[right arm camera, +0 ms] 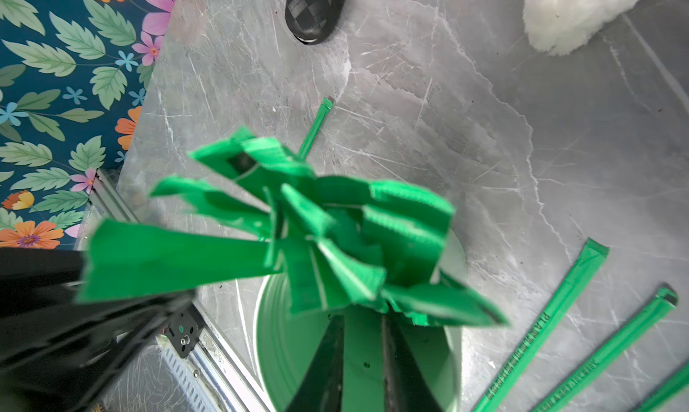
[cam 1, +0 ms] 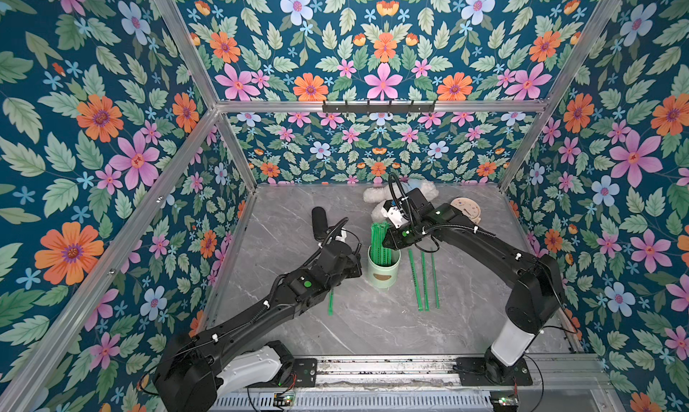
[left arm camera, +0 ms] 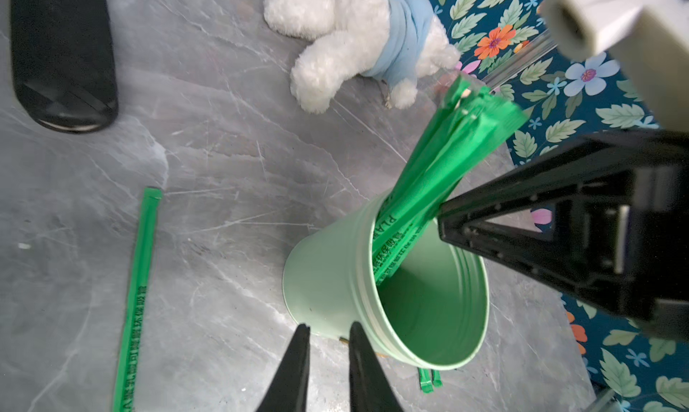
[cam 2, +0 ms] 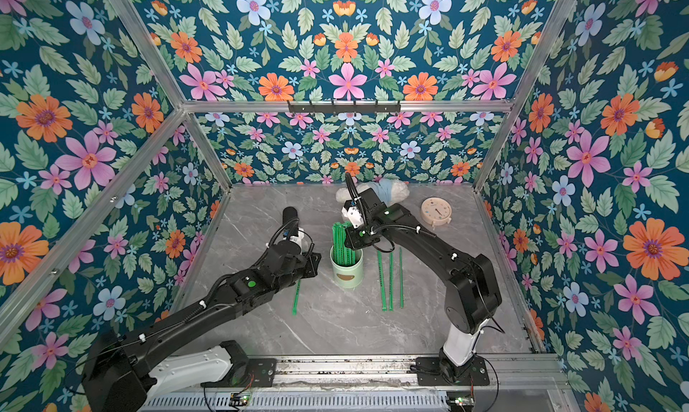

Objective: Take the straws out of the storage container
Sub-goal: Pick up the straw from the container.

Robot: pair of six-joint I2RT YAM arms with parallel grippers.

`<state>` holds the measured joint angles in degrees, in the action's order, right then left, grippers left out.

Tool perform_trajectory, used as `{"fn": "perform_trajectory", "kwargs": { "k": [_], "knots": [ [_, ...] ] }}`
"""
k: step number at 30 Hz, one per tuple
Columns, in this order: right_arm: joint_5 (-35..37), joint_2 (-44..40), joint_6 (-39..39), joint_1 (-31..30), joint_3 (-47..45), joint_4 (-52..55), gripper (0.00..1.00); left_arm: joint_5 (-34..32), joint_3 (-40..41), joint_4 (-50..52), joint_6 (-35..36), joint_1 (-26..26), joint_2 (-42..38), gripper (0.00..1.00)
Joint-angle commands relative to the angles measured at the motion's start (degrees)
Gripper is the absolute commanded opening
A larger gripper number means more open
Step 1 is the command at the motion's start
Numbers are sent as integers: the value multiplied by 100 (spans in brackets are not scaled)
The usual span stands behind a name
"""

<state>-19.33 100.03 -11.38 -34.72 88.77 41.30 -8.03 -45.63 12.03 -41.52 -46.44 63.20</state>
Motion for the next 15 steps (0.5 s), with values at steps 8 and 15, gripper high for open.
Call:
{"fn": "perform_trajectory", "kwargs": {
  "k": [8, 15],
  "knots": [
    [53, 182, 118, -8, 140, -1, 20, -392, -341, 495, 423, 150, -36, 23],
    [56, 185, 140, -8, 149, 31, 11, -388, -338, 519, 467, 211, -59, 23]
  ]
}}
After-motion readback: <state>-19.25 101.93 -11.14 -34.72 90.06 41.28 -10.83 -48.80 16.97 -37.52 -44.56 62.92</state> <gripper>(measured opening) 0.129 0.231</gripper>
